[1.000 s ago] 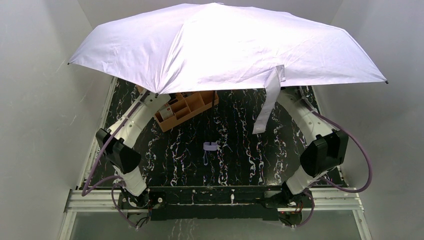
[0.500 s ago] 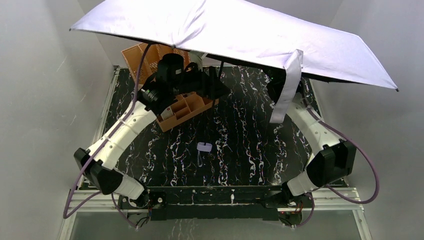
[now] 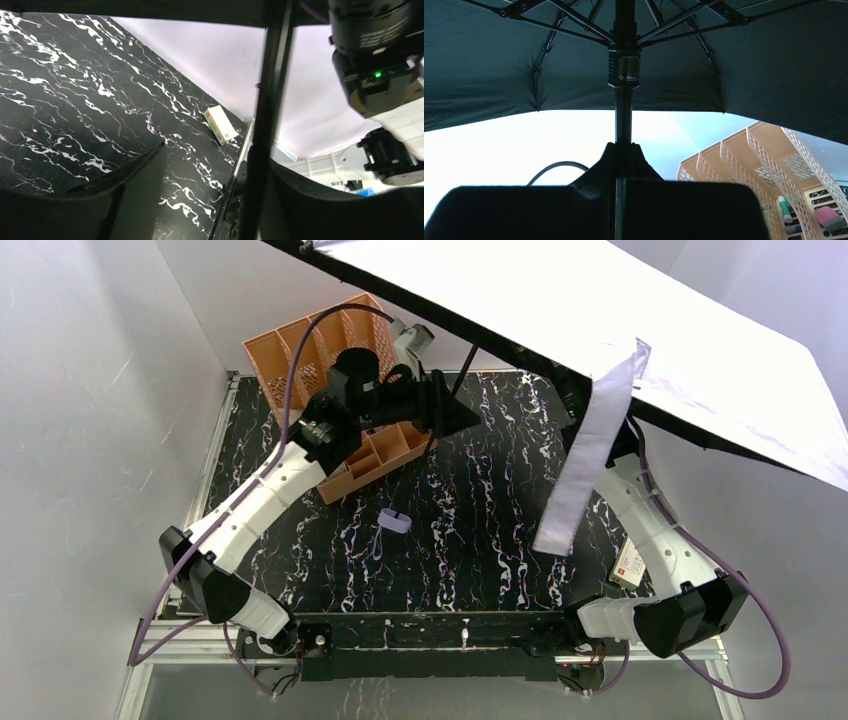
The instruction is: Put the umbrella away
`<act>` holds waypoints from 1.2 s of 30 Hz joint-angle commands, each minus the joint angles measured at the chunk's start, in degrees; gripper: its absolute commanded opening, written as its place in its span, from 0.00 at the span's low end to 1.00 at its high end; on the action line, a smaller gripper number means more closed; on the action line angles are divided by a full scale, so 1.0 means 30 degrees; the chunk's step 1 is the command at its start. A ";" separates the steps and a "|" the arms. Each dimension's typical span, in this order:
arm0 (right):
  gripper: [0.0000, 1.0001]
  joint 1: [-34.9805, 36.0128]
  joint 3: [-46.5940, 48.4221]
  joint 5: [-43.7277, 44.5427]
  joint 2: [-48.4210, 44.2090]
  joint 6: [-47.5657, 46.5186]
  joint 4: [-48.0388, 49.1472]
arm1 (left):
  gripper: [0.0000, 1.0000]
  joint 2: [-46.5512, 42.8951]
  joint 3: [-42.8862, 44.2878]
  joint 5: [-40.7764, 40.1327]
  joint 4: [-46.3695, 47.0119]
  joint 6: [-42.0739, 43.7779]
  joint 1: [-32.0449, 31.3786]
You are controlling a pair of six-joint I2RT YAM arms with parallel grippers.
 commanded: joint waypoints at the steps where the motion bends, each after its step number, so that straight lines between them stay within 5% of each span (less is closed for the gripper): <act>1: 0.00 -0.0143 -0.0093 0.0929 -0.0914 0.0624 0.1319 | 0.51 0.0466 0.0537 0.0899 0.0981 -0.0241 -0.0543; 10: 0.00 -0.0738 0.0012 -0.0278 -0.0474 0.0505 -0.0212 | 0.00 -0.0508 -0.0707 0.0432 0.1066 -0.0257 -0.0592; 15: 0.00 -0.1632 -0.1174 -0.3451 0.0084 0.2017 0.3285 | 0.00 -0.0904 -0.0842 0.0424 0.1062 -0.0457 -0.0601; 19: 0.00 -0.1906 -0.0379 -0.5163 0.0559 0.2304 0.4531 | 0.49 -0.1128 -0.0829 0.0589 0.1769 -0.1028 -0.0607; 22: 0.00 -0.1961 -0.0008 -0.5843 0.0561 0.2637 0.4928 | 0.62 -0.1168 -0.0883 0.0578 0.2889 -0.1455 -0.0613; 29: 0.00 -0.2215 -0.0796 -0.7072 0.0793 0.6141 0.8605 | 0.64 0.0243 0.0001 0.1457 0.5676 -0.3054 -0.0601; 36: 0.00 -0.2503 -0.0834 -0.7677 0.1918 0.9109 1.2305 | 0.47 0.1059 0.0422 0.2363 0.8290 -0.4394 -0.0616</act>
